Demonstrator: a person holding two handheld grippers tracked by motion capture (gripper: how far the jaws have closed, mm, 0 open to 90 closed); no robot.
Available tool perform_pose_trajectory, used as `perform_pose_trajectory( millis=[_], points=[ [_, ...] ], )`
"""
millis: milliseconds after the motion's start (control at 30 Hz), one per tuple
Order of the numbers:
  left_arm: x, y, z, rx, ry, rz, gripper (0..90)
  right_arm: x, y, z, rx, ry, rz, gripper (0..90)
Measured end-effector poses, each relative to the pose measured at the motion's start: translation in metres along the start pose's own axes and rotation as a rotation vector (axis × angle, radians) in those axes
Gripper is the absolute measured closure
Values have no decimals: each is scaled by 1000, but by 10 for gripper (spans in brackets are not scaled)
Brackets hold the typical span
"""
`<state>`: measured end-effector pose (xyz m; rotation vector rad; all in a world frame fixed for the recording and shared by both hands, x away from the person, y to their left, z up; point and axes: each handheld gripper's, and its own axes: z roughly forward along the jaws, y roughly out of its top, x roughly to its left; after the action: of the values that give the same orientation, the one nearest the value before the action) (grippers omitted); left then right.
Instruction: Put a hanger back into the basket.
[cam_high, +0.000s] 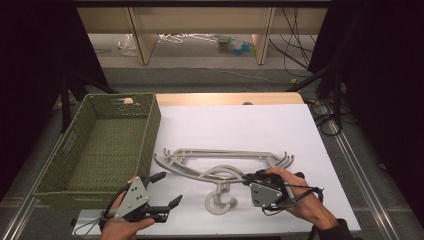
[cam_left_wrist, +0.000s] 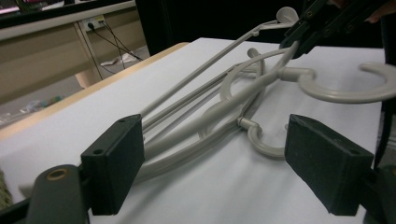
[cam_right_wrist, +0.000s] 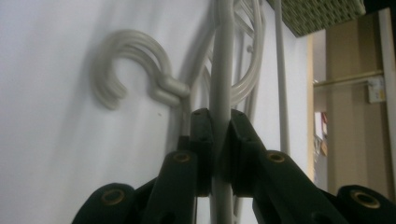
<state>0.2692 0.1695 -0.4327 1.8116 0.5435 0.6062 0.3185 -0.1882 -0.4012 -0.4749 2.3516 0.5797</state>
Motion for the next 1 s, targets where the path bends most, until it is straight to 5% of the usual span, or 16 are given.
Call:
perform_pose_trajectory(
  millis=[100,200,300,333,467,533,633,767,1000],
  points=[
    [-3,0,7,13,-27,11,239,6,4,-1,-25,24,3,825],
    [-7,1,17,44,-44,73,286,13,6,-2,1,38,54,824],
    [-10,2,30,74,-81,118,285,14,7,0,-12,45,26,824],
    [-12,3,37,98,-102,149,285,11,6,3,-46,47,-32,824],
    [-21,6,53,150,-151,228,308,15,8,2,-35,66,14,824],
    [-25,6,60,186,-168,309,371,17,7,3,-34,73,15,823],
    [-27,5,63,206,-180,325,389,18,7,3,-40,82,12,824],
    [-29,4,68,248,-207,404,475,20,9,2,-46,90,31,822],
    [-33,4,75,281,-249,451,632,20,9,4,-53,106,22,820]
  ],
)
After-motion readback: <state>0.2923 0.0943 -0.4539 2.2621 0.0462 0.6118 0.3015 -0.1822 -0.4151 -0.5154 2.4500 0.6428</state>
